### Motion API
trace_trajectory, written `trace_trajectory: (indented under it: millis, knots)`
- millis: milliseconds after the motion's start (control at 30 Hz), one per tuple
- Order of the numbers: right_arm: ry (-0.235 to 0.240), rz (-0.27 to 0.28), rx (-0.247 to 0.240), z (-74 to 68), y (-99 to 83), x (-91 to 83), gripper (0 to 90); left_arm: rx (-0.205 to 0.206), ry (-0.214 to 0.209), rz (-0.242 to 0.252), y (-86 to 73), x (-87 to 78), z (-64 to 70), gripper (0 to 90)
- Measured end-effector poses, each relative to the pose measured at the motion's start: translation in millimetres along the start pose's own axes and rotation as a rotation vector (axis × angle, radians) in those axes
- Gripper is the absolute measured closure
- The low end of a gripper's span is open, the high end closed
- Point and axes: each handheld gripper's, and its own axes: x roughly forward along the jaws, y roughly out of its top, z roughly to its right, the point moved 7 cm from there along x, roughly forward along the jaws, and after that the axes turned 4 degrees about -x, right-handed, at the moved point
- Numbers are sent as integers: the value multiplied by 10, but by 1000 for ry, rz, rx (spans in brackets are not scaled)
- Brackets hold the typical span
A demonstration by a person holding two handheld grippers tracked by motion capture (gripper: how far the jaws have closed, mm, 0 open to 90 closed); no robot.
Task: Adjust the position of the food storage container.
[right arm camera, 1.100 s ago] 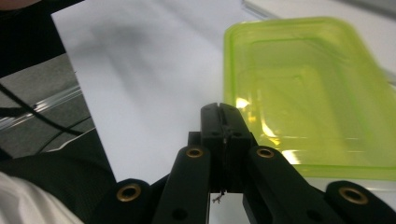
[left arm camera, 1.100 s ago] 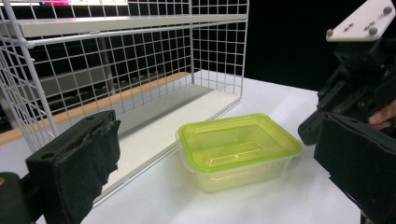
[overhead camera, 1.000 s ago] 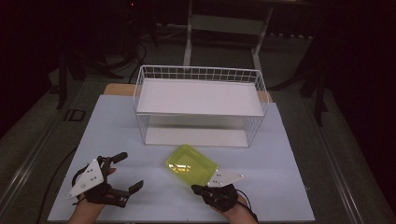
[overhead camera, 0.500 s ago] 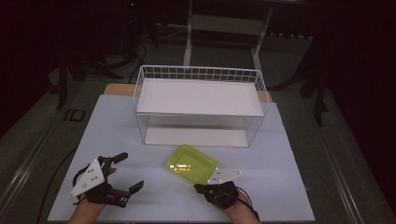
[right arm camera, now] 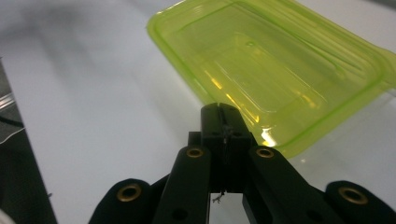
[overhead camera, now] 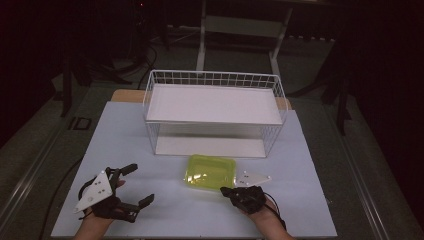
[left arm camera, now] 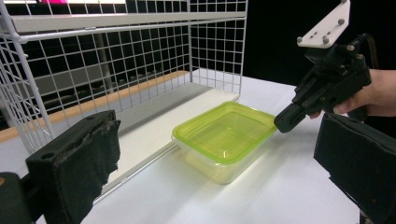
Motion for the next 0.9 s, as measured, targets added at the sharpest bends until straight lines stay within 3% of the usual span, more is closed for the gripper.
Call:
trace_trajectory:
  millis: [633,733,900]
  knots:
    - [-40,12,35,212,-44,-93,899,-2,-4,-9,-20,15,6,9]
    - [-92,51,31,372,19,-214,900,-5,-11,-11,-34,35,17,9]
    - [-161,49,38,643,48,-205,900,-5,-17,-23,-59,58,25,10]
